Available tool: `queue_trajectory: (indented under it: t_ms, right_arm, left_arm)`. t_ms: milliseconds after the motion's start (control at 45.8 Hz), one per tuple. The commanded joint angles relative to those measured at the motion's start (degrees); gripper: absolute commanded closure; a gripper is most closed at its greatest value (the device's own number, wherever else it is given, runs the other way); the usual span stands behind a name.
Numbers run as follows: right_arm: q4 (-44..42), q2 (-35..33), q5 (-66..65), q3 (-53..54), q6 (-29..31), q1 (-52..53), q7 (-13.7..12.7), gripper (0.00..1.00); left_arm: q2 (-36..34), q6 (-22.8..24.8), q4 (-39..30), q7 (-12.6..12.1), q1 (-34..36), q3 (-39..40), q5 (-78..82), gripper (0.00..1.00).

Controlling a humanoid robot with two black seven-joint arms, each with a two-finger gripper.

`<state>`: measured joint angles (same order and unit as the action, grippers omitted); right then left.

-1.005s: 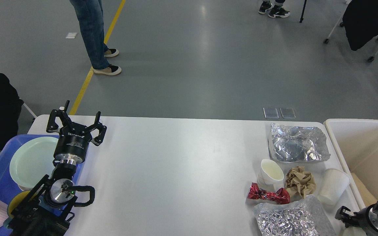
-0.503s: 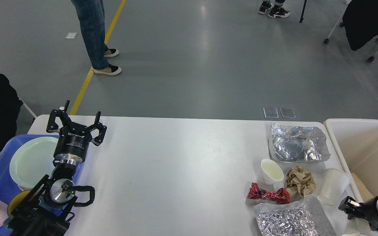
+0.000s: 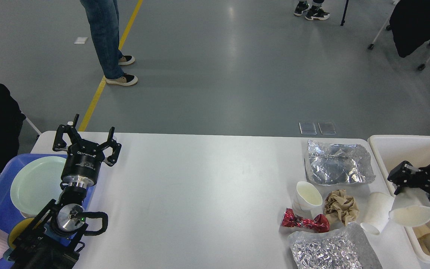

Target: Tidy desktop

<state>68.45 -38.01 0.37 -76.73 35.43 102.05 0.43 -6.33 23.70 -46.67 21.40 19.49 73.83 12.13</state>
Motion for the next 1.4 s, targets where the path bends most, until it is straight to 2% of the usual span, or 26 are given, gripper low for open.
queue_trajectory:
  t_ms: [0,219,328,612,743,962,1093,1246,1377]
  right_arm:
    - [2.3,7.9,0.1,-5.2,2.4,8.9,0.0,1.00]
    - [8.7,15.3,2.1,-5.4,9.5,22.4,0.0,1.00]
    - [10.1,17.0,2.4,-4.7,9.8,24.5,-0.1,1.00]
    - [10.4,16.4,6.3,-4.5,9.8,25.0,-0.1,1.00]
    - [9.1,14.9,6.4,-6.0,7.0,23.3,-0.1,1.00]
    - [4.2,6.3,6.4,-5.2,-6.7,12.0,0.0,1.00]
    - [-2.2,5.0,6.3,-4.0,-12.0,2.0,0.1,1.00]
    - [-14.0,4.8,6.4,-0.4,-15.2,-11.0,0.1,1.00]
    - [-27.8,3.9,7.2,5.7,-19.3,-24.9,0.1,1.00]
  left_arm:
    - [0.0,0.0,0.0,0.0,0.0,0.0,0.0,0.04]
    - [0.0,-0.1,0.0,0.0,0.0,0.0,0.0,0.04]
    - [0.0,-0.1,0.0,0.0,0.0,0.0,0.0,0.04]
    - [0.0,0.0,0.0,0.0,-0.1,0.0,-0.1,0.04]
    - [0.0,-0.1,0.0,0.0,0.0,0.0,0.0,0.04]
    - [0.0,-0.1,0.0,0.0,0.0,0.0,0.0,0.04]
    - [0.0,0.0,0.0,0.0,0.0,0.0,-0.1,0.04]
    - [0.0,-0.1,0.0,0.0,0.0,0.0,0.0,0.04]
    - [0.0,-0.1,0.0,0.0,0.0,0.0,0.0,0.04]
